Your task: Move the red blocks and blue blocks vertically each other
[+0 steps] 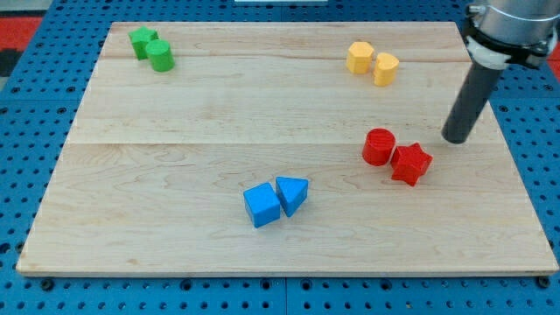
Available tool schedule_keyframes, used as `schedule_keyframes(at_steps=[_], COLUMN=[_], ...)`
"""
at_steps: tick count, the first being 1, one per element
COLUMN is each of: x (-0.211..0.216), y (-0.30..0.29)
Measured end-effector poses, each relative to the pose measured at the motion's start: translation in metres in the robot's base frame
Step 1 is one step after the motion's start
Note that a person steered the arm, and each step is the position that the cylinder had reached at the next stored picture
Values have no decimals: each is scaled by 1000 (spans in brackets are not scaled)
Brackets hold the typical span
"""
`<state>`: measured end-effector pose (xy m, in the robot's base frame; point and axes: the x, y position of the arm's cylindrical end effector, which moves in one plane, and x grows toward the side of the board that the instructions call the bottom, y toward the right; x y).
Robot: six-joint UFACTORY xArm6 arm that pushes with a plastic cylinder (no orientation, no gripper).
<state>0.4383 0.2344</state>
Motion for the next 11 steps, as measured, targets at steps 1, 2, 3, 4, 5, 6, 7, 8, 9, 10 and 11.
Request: schedule_keyframes(at_steps=[1, 2, 3, 4, 5, 6, 7, 8, 9, 10, 11], x=[24, 31, 31, 32, 50, 56, 56, 52, 27, 13, 13], y=[8, 1, 0, -1, -14, -60, -84, -97, -118, -166, -233])
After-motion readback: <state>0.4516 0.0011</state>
